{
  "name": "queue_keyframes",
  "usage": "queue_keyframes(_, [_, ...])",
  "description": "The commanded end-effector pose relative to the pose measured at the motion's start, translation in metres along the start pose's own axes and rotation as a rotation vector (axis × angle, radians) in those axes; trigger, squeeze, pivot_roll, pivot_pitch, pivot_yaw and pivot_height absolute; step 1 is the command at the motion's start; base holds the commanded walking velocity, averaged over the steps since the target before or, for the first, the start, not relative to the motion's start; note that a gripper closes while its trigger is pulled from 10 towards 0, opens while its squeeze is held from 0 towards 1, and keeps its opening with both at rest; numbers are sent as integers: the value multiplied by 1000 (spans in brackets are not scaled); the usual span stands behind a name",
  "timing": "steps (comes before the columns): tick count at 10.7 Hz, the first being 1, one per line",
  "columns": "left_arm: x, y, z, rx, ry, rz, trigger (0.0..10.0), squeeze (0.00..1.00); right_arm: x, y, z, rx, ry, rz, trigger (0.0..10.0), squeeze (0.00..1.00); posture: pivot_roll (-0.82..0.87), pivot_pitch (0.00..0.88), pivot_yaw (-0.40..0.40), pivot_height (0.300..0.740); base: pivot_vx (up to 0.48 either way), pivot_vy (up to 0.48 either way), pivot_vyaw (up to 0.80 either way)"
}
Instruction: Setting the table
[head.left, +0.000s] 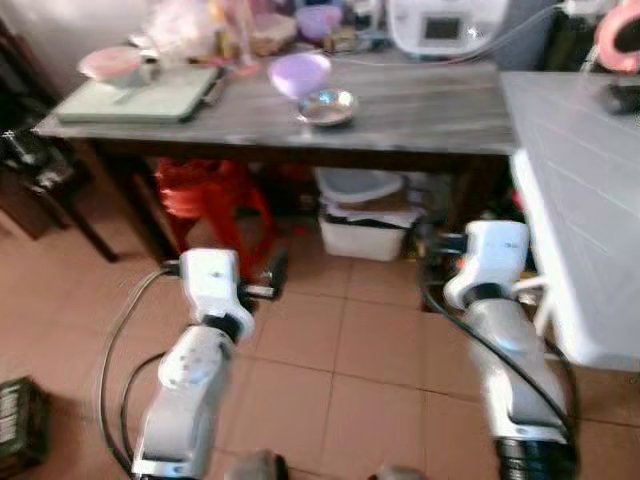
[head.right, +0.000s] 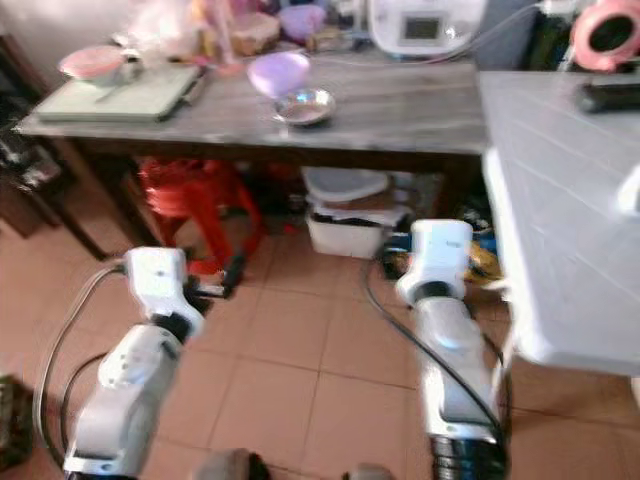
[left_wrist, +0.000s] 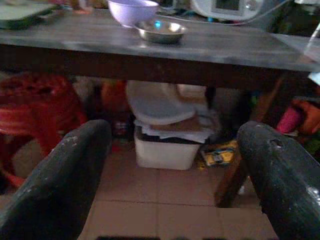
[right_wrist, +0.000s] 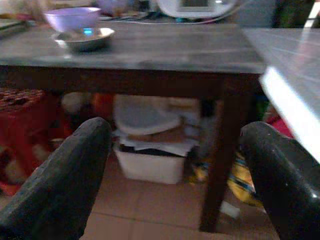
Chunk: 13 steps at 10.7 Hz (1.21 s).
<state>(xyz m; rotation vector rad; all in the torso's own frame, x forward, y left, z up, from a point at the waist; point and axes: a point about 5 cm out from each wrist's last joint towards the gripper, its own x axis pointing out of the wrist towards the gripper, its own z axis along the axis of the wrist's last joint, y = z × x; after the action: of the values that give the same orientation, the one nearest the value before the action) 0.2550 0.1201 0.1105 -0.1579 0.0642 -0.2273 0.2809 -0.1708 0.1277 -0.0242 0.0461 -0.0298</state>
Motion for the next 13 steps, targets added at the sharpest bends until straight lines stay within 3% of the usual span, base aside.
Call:
queue_keyframes(1, [-2, 7, 1, 13, 1, 16, 10000, 0, 2, 11, 6, 25, -24, 39, 10000, 0, 25, 92, 67, 740, 0, -349, -519])
queue_keyframes(9, [2, 1, 6, 24, -28, -1, 10000, 0, 9, 17, 24, 30, -108, 69, 10000, 0, 22, 86, 70, 740, 0, -426, 0])
queue_keyframes(13, [4, -1, 9, 42, -40, -38, 10000, 0, 12, 20, 26, 35, -117, 70, 10000, 0, 27, 78, 73, 740, 336, -331, 0])
